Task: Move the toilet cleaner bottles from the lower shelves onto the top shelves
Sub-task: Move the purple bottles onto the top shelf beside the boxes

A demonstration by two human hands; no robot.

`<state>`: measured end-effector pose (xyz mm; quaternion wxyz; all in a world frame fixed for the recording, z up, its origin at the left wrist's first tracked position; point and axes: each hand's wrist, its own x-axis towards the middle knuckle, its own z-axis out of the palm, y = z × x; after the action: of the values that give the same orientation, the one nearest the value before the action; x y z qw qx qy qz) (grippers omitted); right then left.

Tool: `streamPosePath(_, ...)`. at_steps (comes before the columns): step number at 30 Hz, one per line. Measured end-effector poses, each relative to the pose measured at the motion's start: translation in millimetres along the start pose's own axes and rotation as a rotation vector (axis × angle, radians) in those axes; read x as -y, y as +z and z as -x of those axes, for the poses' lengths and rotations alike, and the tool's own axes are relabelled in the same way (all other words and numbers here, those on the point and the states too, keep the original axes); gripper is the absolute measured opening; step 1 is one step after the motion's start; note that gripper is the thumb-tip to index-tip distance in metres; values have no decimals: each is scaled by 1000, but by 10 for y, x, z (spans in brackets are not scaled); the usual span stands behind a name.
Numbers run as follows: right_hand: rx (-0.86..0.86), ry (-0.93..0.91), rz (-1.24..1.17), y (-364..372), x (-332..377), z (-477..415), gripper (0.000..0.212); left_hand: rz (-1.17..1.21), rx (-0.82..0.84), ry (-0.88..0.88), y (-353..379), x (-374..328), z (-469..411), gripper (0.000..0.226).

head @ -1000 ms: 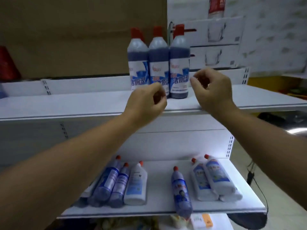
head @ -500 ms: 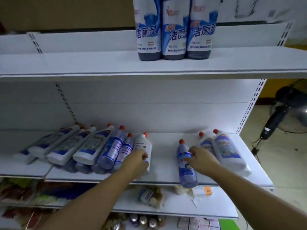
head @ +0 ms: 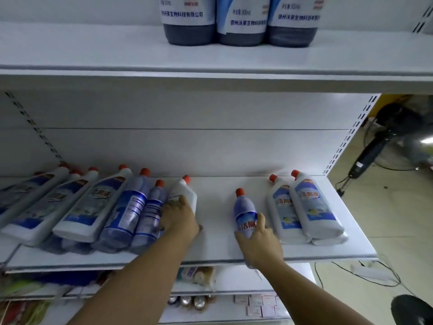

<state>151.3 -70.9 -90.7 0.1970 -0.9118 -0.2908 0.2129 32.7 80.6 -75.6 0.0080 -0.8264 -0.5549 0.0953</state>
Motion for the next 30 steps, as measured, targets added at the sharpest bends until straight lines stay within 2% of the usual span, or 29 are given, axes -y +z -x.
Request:
streamPosePath(3,-15,-15,-43,6,-59,-67,60,137,69,-85,-175,-11,-17,76)
streamPosePath(5,-4,-14,-74,15,-88,-83,60,370,165,-106,-273,32,-63,69)
streamPosePath(9,62,43,-197,-21,-30,-62,56,1221,470,-241,-384,99,23,42)
streamPosePath(12,221,177,-555,-249,-5,-48,46,1565,707,-277,-346,113,299,28)
streamPosePath(14,291,238,-834,-377,-65,53,43,1698,819,-280,-304,160,489,42)
streamPosePath(18,412,232,-1259,-575,-205,400,38,1869,918,-167,-418,302,757,61)
streamPosePath(20,481,164,-1347,-722,-243,580,34,1886,962,-114,-516,316,915,64)
streamPosePath(22,513,105,-1409,-871,-271,749,38,1876,960,-75,-636,303,1105,57)
streamPosePath(24,524,50,-1472,-970,-301,923,55,1886,936,-48,-743,283,1329,42)
streamPosePath(25,524,12,-1505,-1006,-323,1001,70,1900,922,-34,-777,279,1436,41)
streamPosePath(27,540,-47,-1576,-1050,-377,1138,98,1893,927,13,-824,286,1608,66)
streamPosePath(28,557,-70,-1598,-1086,-397,1213,103,1883,930,39,-857,292,1690,77)
streamPosePath(30,591,-104,-1626,-1217,-429,1381,98,1888,945,95,-945,309,1839,80)
